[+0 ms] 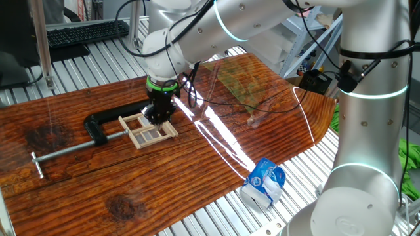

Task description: Open a sliding window

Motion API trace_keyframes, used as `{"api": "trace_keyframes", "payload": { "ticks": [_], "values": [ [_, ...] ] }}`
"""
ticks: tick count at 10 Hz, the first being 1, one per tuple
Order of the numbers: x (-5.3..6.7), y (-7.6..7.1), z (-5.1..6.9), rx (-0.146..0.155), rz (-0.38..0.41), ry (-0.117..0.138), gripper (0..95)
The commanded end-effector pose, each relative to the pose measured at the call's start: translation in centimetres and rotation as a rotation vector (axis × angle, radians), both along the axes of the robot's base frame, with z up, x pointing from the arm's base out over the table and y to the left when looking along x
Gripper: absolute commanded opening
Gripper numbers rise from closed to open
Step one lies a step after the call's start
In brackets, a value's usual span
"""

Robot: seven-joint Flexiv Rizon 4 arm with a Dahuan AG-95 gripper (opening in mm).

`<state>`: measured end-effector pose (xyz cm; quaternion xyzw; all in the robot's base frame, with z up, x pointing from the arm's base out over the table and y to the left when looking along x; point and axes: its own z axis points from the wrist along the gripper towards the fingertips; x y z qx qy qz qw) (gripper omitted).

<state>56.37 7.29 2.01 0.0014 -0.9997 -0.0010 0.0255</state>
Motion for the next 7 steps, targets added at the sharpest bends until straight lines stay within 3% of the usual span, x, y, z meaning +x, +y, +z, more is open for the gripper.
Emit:
{"api": "trace_keyframes", "payload": {
  "ticks": [1, 7],
  "values": [
    [-0.33, -0.43, -0.18, 0.000, 0.006, -0.004, 0.0],
    [-0.81, -1.24, -0.73, 0.004, 0.014, -0.009, 0.0]
  ]
}}
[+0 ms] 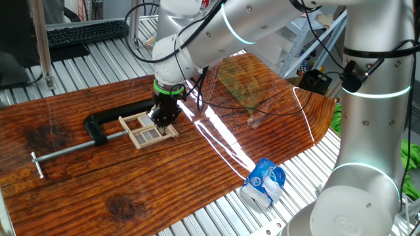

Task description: Open a sliding window

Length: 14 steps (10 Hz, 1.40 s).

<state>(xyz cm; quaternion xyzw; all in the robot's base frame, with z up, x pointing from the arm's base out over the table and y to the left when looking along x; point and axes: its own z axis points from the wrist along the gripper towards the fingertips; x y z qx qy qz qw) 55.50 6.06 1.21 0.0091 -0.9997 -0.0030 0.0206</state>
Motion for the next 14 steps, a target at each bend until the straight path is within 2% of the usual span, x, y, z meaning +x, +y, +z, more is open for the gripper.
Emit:
{"api": "trace_keyframes", "payload": {
  "ticks": [1, 9, 14],
  "values": [
    [0.01, -0.02, 0.03, 0.001, -0.003, 0.001, 0.0],
    [-0.09, -0.01, -0.86, 0.007, -0.010, -0.002, 0.0],
    [-0.20, 0.12, -0.88, 0.014, -0.024, 0.000, 0.0]
  ]
}}
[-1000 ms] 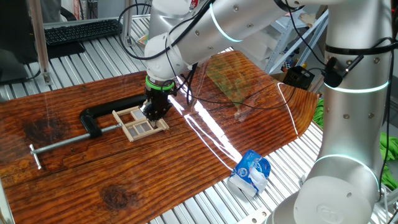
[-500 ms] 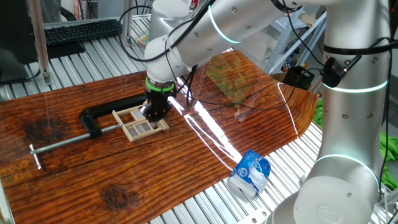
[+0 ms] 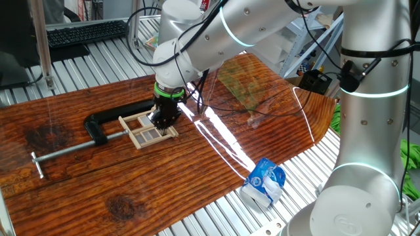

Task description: Open a sliding window

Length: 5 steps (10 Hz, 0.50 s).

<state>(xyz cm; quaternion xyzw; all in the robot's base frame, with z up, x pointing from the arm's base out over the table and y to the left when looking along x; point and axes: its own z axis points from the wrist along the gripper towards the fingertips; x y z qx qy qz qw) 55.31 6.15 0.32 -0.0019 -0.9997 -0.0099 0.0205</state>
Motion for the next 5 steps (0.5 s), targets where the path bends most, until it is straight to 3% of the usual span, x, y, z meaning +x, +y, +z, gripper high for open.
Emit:
{"api": "trace_keyframes", "payload": {
  "ticks": [1, 5],
  "values": [
    [-0.05, 0.10, -0.04, 0.001, -0.004, 0.000, 0.0],
    [-0.49, 0.80, -0.16, 0.002, -0.024, -0.002, 0.0]
  ]
}}
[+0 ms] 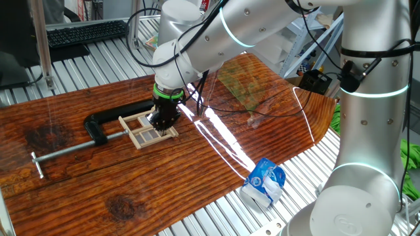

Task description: Open a sliding window

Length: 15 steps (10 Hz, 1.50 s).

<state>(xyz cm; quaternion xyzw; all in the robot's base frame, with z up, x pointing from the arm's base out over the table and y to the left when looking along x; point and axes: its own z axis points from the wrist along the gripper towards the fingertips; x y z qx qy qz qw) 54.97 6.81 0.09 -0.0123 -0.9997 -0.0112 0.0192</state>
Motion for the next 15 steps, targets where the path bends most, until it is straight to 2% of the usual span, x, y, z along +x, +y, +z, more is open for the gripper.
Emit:
{"api": "trace_keyframes", "payload": {
  "ticks": [1, 9, 15],
  "values": [
    [-0.2, 0.3, 0.1, 0.001, -0.005, 0.000, 0.0],
    [-0.9, 1.2, -0.2, 0.009, -0.037, -0.009, 0.0],
    [-1.1, 1.6, 0.1, 0.006, -0.044, -0.012, 0.0]
  ]
}}
